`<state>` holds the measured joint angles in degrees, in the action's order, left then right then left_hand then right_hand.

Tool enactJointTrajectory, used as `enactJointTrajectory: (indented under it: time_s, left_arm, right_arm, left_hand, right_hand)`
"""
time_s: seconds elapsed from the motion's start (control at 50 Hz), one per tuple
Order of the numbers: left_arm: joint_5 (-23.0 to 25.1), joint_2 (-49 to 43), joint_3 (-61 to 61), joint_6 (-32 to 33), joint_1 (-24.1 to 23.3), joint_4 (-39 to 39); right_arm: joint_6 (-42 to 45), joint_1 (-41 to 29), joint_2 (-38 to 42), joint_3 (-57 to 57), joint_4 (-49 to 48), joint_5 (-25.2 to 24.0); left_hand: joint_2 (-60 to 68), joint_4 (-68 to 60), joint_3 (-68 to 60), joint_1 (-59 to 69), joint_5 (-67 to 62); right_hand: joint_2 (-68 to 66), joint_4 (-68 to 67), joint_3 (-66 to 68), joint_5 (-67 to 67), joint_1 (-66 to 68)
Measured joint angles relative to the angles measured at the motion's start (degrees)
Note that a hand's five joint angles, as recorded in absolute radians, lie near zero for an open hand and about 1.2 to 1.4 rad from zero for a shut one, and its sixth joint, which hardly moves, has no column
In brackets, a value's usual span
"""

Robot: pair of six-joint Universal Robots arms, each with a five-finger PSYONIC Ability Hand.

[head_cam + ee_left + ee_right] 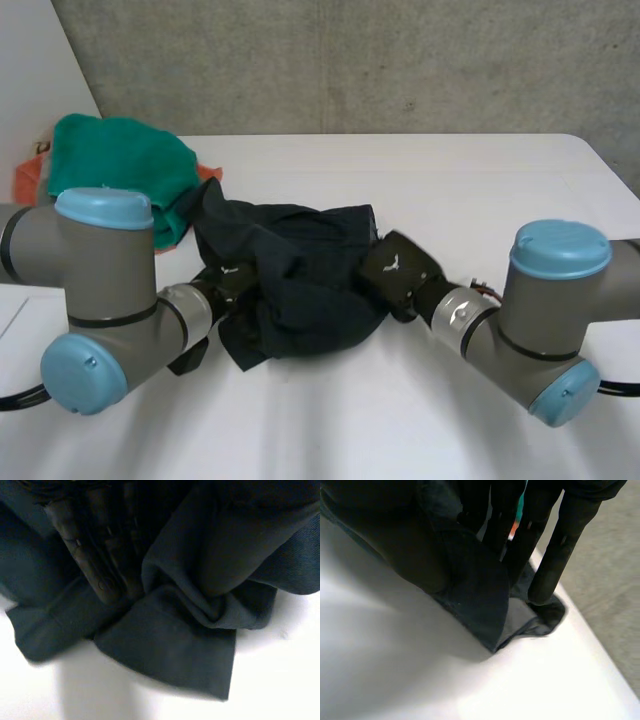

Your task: Fold the laundry.

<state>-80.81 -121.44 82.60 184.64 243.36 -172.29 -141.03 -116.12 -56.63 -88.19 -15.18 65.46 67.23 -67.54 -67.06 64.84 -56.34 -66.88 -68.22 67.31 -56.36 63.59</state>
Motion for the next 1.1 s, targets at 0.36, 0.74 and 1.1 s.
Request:
enactJointTrajectory:
  time_s: [0.36, 0.74, 1.1]
  left_arm:
    - [-1.0, 30.3, -20.9, 0.9, 5.2, 14.7]
    - [-4.3, 14.3, -50.3, 4.1, 5.4, 19.2]
    - [-8.4, -33.2, -78.1, 14.0, 6.0, 4.3]
  right_arm:
    - [-21.6, 8.6, -20.9, 17.5, 20.3, 4.7]
    - [-36.3, 6.8, -17.1, 34.5, 25.7, 11.9]
    - [-29.3, -2.2, 13.9, 37.8, -7.7, 34.3]
  left_hand:
    - [1.0, -0.9, -1.0, 1.1, -0.3]
    - [1.2, -0.9, -1.2, 1.1, -0.3]
    - [-27.6, 26.8, 27.2, -28.5, 24.3]
  right_hand:
    - [0.0, -0.1, 0.0, 0.0, 0.0]
    - [0.0, -0.1, 0.4, -0.5, 0.0]
    - [33.5, 33.0, -32.7, 31.4, -31.6]
